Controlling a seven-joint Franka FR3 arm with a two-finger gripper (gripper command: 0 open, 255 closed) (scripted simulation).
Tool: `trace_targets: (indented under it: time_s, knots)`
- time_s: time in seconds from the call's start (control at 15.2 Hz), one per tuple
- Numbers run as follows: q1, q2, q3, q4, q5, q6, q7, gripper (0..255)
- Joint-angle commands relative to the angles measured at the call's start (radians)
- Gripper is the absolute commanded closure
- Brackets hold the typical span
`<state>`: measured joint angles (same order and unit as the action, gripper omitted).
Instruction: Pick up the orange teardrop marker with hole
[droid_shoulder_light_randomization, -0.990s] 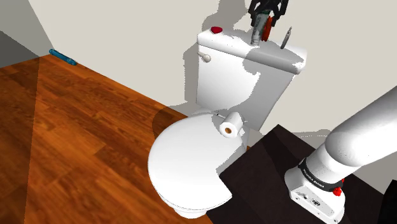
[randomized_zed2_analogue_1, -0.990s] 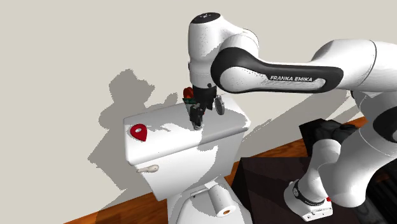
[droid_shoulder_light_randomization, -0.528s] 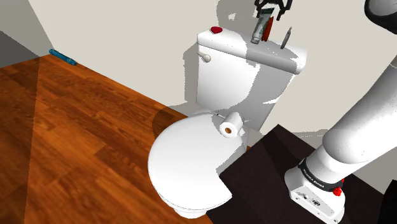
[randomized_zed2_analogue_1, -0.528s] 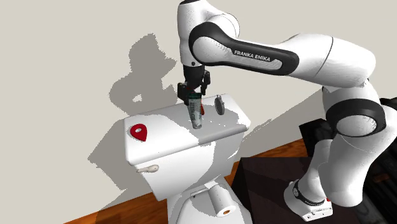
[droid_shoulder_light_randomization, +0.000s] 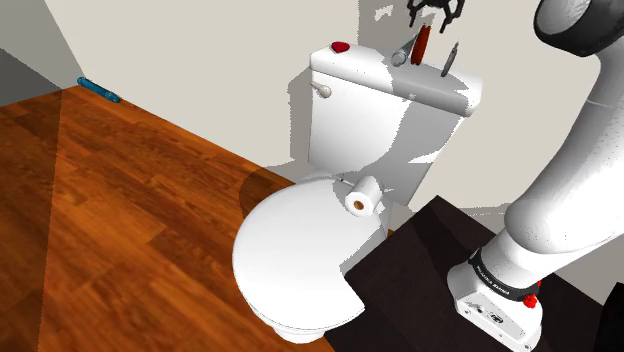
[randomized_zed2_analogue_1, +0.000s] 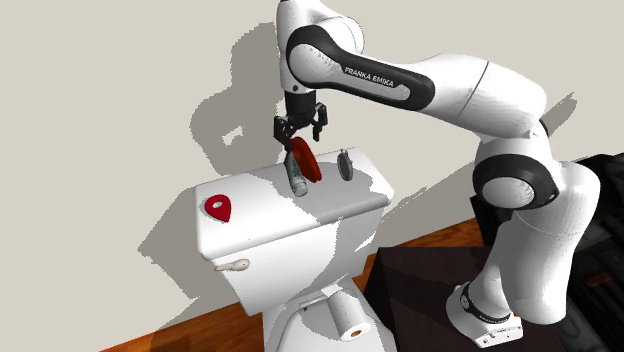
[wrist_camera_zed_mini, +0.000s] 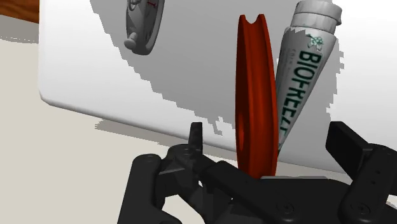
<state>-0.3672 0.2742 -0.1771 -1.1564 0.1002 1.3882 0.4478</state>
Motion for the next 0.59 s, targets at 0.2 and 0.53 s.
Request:
trace_targets:
  time_s: [0.2, 0.53]
  knots:
    - [0.006, -0.031, 0.0, -0.109, -0.006, 0.078, -0.002, 0]
    - [0.006, -0.03, 0.0, -0.109, -0.006, 0.079, -0.001, 255]
